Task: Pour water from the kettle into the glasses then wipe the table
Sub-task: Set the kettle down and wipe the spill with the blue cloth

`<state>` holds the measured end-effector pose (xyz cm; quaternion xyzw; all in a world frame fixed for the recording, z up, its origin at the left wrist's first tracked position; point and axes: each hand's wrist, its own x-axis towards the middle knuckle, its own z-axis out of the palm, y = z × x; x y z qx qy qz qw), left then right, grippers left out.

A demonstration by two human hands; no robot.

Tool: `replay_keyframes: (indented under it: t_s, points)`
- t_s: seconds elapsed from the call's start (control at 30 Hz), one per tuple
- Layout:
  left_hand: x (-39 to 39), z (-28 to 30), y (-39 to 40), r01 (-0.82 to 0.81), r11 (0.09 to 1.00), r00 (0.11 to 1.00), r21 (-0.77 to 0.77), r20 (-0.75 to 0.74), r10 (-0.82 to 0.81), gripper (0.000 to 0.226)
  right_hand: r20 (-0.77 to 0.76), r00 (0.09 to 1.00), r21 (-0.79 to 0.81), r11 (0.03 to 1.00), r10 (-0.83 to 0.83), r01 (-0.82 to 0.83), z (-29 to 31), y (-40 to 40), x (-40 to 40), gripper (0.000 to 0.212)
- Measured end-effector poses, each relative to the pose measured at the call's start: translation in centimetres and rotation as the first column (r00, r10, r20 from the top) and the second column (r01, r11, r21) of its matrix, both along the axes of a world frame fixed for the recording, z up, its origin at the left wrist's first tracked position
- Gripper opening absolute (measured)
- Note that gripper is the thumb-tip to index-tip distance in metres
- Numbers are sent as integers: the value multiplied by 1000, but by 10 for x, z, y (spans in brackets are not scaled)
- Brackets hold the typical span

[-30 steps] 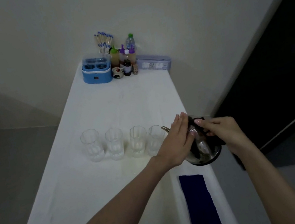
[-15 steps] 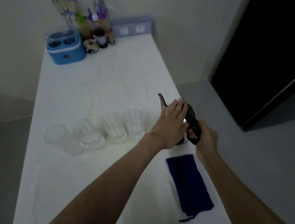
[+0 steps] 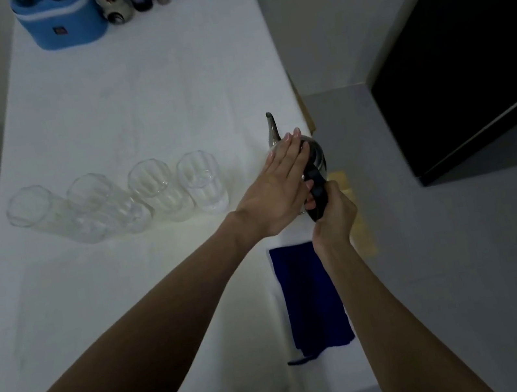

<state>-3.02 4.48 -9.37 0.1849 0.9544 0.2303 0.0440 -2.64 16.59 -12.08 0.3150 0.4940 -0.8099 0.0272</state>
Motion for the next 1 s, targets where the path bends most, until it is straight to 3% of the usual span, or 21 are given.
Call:
replay_keyframes:
  t_s: [0.07,0.13,0.2,0.23,0.27,0.33,0.4,0.43,0.5,0.57,0.63,0.73,0.83,1.0]
  points:
    - [0,-1,1,-13,999,1000,-41,-5,13,61,-4,1000,82,997,-7,7,-1,0,3,42]
    - [0,-4,2,-49,985,998,-164,-47,42,64,6,1000,289,957,-21,18,-9,0,11,29]
    - [4,-8,3,-95,966,992,-240,-106,71,66,45,999,535,845,-23,-5,-25,1,31,17]
    - [10,-11,2,-111,970,988,-215,-126,85,65,80,997,649,759,7,-57,-35,2,48,24]
    - [19,-15,1,-117,980,987,-158,-132,97,64,124,990,763,630,74,-142,-46,5,67,34]
    - [47,-26,-2,-121,993,989,-4,-85,120,61,222,927,925,234,303,-299,-66,14,111,55]
    - [89,-41,-9,-173,983,985,58,-17,174,58,350,788,936,-151,507,-318,-85,21,143,64]
    - [111,-50,-14,-211,976,977,52,7,211,58,394,736,919,-251,550,-304,-94,22,151,61]
    - [152,-70,-31,-306,951,951,35,64,304,57,370,731,928,-267,574,-260,-99,19,151,47]
    - [187,-87,-53,-409,912,908,27,109,404,58,246,774,969,-177,583,-174,-95,9,144,37]
    - [215,-98,-78,-511,860,854,21,126,504,58,168,754,986,-126,635,-114,-87,-13,136,44]
    - [250,-107,-121,-634,773,766,11,143,626,58,205,669,976,-202,714,-84,-83,-54,125,54]
    - [277,-109,-165,-723,691,682,-19,145,717,61,346,665,931,-330,663,-155,-94,-76,124,61]
    - [310,-123,-225,-769,625,607,-134,153,780,65,346,752,931,-302,560,-204,-104,-97,123,58]
